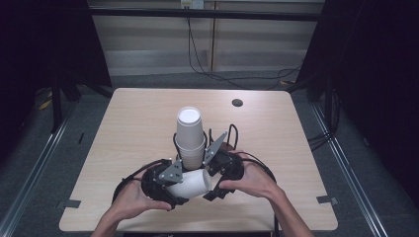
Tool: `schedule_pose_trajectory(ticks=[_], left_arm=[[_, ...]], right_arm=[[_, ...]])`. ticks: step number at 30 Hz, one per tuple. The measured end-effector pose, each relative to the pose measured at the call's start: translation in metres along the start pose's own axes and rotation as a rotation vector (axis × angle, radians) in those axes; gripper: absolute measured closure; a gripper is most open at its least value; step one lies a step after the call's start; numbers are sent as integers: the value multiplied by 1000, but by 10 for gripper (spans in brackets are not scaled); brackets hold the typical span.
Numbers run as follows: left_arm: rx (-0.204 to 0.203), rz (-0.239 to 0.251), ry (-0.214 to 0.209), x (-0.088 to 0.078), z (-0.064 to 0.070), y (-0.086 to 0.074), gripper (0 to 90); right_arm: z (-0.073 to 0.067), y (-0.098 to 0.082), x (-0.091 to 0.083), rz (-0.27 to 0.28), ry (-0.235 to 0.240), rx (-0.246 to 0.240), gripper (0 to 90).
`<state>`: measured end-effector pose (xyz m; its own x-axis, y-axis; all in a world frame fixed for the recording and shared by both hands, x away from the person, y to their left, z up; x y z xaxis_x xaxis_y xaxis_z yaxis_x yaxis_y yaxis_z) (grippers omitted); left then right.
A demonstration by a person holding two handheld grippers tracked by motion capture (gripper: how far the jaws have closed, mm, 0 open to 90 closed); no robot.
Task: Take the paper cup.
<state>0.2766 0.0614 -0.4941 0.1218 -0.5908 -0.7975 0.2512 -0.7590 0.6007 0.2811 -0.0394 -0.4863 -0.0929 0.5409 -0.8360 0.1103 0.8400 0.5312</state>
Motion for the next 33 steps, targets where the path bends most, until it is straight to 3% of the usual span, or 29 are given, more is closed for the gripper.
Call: schedule_pose_trajectory(ticks=[7,12,20,27,33], left_arm=[[-7,-11,-3,3,0,-2,207],[8,-34,-9,8,3,-2,207],[11,-31,-20,11,7,-1,206],[23,-27,-21,11,9,1,206],[27,-7,-9,11,10,5,207]], right_arm=[[-3,2,1,-18,16,-32,157],[-8,5,3,-36,80,-16,145],[-8,6,7,-86,86,-20,171],[-9,10,12,-76,94,-32,194],[-8,12,14,-61,100,-13,213]])
Point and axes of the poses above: each handheld gripper's, and its own axes: x roughly forward along the jaws, y roughly out of its top, z roughly to its right, the point moved 10 cm from there along x, roughly forward along the jaws, and after that the axes turned 11 degrees about -x, right-handed, at the moved point
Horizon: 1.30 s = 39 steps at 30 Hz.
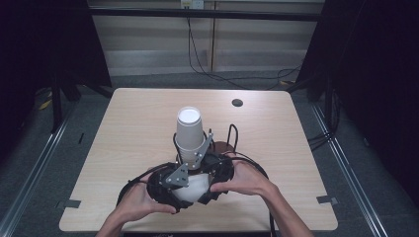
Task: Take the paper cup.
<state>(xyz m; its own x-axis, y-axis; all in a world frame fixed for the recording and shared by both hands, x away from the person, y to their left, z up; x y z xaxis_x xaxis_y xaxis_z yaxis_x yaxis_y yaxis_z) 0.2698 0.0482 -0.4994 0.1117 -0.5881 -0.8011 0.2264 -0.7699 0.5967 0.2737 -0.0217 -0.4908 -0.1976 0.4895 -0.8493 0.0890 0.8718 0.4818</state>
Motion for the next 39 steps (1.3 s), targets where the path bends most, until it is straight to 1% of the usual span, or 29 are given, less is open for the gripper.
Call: schedule_pose_trajectory(ticks=[1,2,4,8,9,13,15,19,20,21,22,23,24,25,26,28,29,30,31,33,35,36,37,39], left_arm=[[4,9,2,0,0,2,207],[8,1,0,-1,1,2,207],[10,5,2,-1,2,3,206],[11,5,-3,0,3,3,207],[12,8,-4,0,2,3,204],[17,12,-11,-1,3,3,194],[18,24,-11,0,3,4,178],[24,37,-22,0,3,5,157],[20,40,-28,-1,3,5,153],[11,50,-25,-2,2,5,151],[6,59,-30,-3,1,5,150],[13,61,-41,-4,1,5,151],[9,72,-42,-4,1,6,150],[8,74,-41,-5,0,6,149],[1,75,-51,-6,0,5,150],[6,77,-56,-7,-1,4,151],[-5,78,-69,-7,-1,4,152],[-9,81,-61,-7,-2,4,151],[-9,83,-69,-9,-2,4,152],[-4,84,-65,-10,-2,3,158],[3,103,-60,-12,-3,5,158],[1,115,-64,-13,-2,6,158],[3,134,-70,-15,-2,8,159],[-10,175,-79,-21,-2,11,159]], right_arm=[[0,0,0,-2,4,-2,214],[0,0,1,-2,5,-2,215],[-1,0,1,3,14,-2,229],[-2,-1,1,-2,12,-7,241],[-1,-1,1,-1,3,-11,248],[-2,-2,1,0,7,-3,255],[-2,-2,1,4,13,-10,257],[-3,-3,0,-3,21,0,259],[-3,-3,0,-5,21,2,259],[-3,-3,-1,-6,17,2,260],[-3,-3,-1,-7,7,-7,260],[-2,-2,-1,-3,0,-8,261],[-3,-2,-1,-4,3,-9,261],[-2,-1,-2,-4,-2,-16,262],[-2,0,-2,-1,-3,-18,261],[-2,0,-1,0,-7,-16,262],[-2,0,-1,-2,-3,-16,262],[-1,1,0,-3,-4,-22,262],[-1,1,1,-3,-12,-20,262],[0,0,3,-17,-14,-16,262],[1,-1,2,-13,-9,-14,262],[1,-1,2,-9,-10,-17,261],[1,-1,2,-12,-8,-16,261],[0,-3,1,-23,-8,-4,261]])
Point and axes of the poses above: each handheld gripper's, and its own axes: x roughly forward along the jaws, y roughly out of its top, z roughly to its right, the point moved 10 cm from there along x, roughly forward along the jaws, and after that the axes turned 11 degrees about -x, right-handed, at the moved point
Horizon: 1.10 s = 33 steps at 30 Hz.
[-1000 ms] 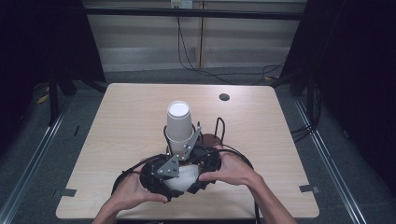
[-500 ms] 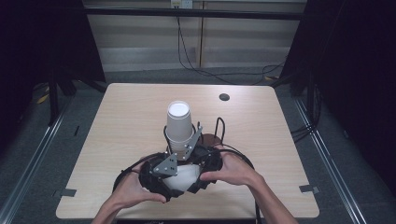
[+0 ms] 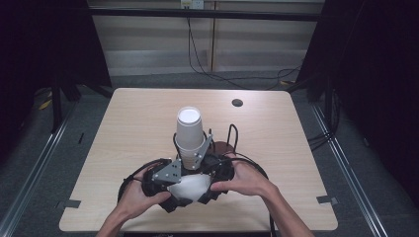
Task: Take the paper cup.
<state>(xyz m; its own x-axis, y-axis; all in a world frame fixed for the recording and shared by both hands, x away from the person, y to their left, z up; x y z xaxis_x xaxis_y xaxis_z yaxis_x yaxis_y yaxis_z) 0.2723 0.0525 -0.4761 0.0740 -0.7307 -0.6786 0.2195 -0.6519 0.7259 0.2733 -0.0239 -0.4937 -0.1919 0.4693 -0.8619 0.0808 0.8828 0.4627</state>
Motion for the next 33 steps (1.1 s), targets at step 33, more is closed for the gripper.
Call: schedule_pose_trajectory(ticks=[33], left_arm=[[-146,284,6,-39,-18,18,156]], right_arm=[[11,-24,-29,273,-107,43,258]])
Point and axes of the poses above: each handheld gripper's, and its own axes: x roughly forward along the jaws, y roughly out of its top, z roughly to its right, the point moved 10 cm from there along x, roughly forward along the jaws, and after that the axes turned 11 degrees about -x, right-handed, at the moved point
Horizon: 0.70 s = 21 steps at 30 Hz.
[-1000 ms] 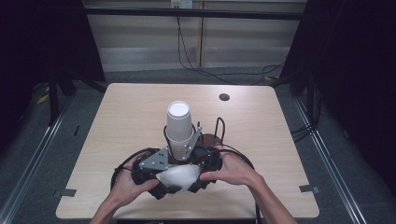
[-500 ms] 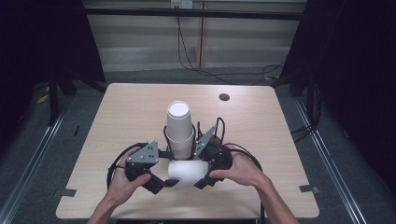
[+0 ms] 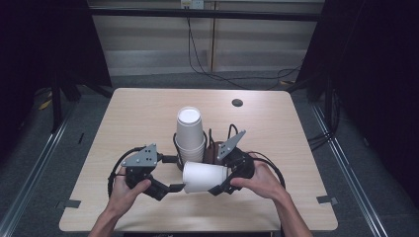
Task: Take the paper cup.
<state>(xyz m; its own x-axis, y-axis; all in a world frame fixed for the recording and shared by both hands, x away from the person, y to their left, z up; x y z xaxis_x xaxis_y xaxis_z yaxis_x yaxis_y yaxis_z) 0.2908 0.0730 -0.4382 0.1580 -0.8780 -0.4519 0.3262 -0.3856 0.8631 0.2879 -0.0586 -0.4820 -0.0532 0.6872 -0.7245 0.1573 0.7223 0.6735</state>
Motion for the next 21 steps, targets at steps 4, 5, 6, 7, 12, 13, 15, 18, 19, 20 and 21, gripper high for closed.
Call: schedule_pose_trajectory(ticks=[4,5,6,7,12,13,15,18,19,20,21], left_arm=[[-8,19,12,-2,-2,2,156],[-10,23,14,-3,-2,2,156],[-12,32,20,-4,-4,3,156],[-12,32,20,-4,-4,3,156],[-35,65,22,-6,-6,5,156],[-43,77,13,-7,-6,6,156],[-54,94,-12,-10,-6,7,156],[-55,107,6,-13,-9,8,156],[-58,110,10,-14,-9,8,156],[-59,111,13,-14,-10,7,156],[-60,112,10,-13,-10,7,156]], right_arm=[[1,0,0,32,-9,7,258],[1,0,0,39,-7,8,258],[1,1,0,48,-11,3,258],[1,1,0,48,-11,3,258],[2,7,0,88,-33,-12,257],[2,8,-1,98,-31,-12,258],[3,10,-2,116,-49,-14,258],[4,14,-5,156,-52,-14,258],[5,14,-6,159,-62,-16,258],[5,15,-7,170,-67,-18,258],[5,16,-8,188,-66,-20,258]])
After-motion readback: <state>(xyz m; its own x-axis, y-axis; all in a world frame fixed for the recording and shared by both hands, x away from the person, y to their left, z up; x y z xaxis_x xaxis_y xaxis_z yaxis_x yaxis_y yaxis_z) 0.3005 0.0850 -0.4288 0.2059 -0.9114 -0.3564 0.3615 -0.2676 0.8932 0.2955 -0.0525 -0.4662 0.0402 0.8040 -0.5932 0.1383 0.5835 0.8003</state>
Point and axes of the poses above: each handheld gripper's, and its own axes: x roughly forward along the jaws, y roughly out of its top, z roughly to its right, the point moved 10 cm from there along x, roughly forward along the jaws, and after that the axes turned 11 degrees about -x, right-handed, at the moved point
